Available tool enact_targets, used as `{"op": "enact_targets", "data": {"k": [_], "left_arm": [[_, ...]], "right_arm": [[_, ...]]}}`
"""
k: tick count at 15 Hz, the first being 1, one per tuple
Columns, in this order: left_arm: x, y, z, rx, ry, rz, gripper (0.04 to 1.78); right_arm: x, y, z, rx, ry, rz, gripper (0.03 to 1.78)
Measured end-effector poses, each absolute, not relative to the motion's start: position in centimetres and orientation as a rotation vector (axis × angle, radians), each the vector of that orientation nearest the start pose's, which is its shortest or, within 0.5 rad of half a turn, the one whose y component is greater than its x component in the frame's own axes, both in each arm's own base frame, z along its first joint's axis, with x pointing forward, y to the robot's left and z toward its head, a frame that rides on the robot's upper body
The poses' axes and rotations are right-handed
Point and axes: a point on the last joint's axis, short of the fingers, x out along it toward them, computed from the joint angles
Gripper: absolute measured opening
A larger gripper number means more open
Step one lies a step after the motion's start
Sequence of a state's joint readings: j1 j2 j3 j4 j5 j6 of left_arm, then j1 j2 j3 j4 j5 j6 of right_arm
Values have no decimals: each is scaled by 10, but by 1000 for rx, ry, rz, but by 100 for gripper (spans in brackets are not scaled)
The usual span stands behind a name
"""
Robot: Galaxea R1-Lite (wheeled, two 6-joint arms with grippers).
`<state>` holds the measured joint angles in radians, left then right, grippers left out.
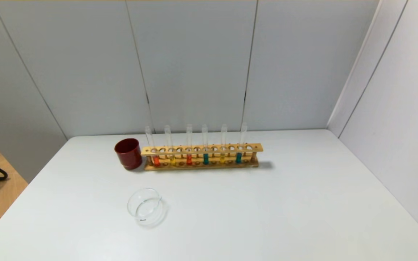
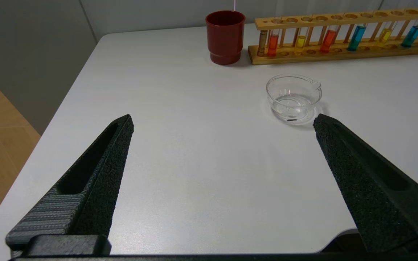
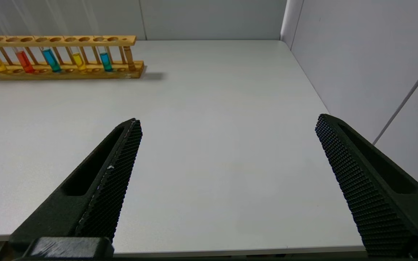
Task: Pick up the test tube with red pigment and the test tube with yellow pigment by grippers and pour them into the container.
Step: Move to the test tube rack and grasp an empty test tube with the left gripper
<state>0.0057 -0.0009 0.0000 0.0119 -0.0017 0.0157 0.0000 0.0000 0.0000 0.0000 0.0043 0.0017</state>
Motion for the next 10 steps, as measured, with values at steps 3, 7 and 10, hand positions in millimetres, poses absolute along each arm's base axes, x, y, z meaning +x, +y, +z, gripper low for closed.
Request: {"op": "enact_targets", "data": {"k": [3, 7, 10], "left_arm": [[-23, 0, 74, 18, 11, 5, 175], [-23, 0, 74, 30, 9, 2, 175], [-23, 0, 75, 23, 8, -1, 175]], "right_arm": [[-23, 0, 75, 2, 0, 4, 175], [-23, 0, 75, 2, 0, 4, 175], [-23, 0, 75, 2, 0, 4, 175]]}}
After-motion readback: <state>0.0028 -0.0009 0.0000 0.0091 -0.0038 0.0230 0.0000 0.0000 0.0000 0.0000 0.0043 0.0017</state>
